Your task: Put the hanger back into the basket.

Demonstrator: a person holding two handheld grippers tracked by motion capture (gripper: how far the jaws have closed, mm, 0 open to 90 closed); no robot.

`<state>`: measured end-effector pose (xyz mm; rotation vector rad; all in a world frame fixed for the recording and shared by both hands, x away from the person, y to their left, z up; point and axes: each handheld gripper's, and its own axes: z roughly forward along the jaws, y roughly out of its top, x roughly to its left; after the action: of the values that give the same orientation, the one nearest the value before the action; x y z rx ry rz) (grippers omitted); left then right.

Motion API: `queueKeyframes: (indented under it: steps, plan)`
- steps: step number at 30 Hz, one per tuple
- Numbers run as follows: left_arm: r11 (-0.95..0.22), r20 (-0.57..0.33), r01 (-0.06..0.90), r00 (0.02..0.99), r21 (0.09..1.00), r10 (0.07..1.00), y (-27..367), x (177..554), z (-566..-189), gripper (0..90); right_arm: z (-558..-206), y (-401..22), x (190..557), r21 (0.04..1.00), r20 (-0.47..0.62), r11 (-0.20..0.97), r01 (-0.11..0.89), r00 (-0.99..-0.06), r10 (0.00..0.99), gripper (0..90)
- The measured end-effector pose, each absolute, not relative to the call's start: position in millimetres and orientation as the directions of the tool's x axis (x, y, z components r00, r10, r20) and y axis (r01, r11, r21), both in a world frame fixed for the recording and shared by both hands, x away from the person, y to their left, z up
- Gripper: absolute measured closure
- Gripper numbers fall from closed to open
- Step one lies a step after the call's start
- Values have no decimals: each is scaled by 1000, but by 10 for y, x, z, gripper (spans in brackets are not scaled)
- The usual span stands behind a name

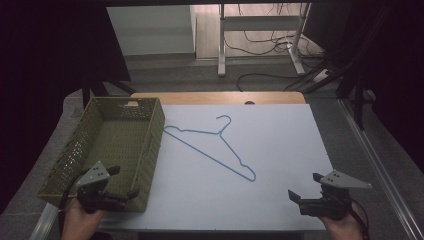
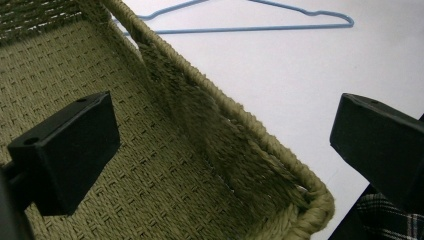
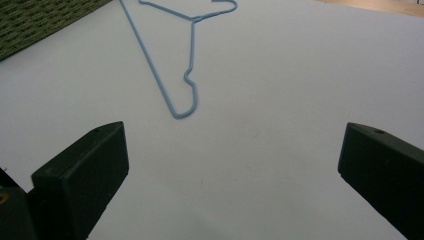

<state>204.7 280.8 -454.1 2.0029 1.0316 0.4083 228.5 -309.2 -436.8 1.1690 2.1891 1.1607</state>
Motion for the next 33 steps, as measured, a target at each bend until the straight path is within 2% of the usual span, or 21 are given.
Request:
queueKeyframes:
  steps: [8, 33]
  plan:
    - [-287, -126, 519, 623, 805, 772, 2844, 2059, -4556, 0, -4370, -3051, 2282, 816, 42, 306, 491, -578, 815, 0]
    - [-300, -102, 494, 633, 816, 767, 2803, 2039, -4555, 0, -4354, -2916, 2341, 796, 38, 337, 502, -597, 801, 0]
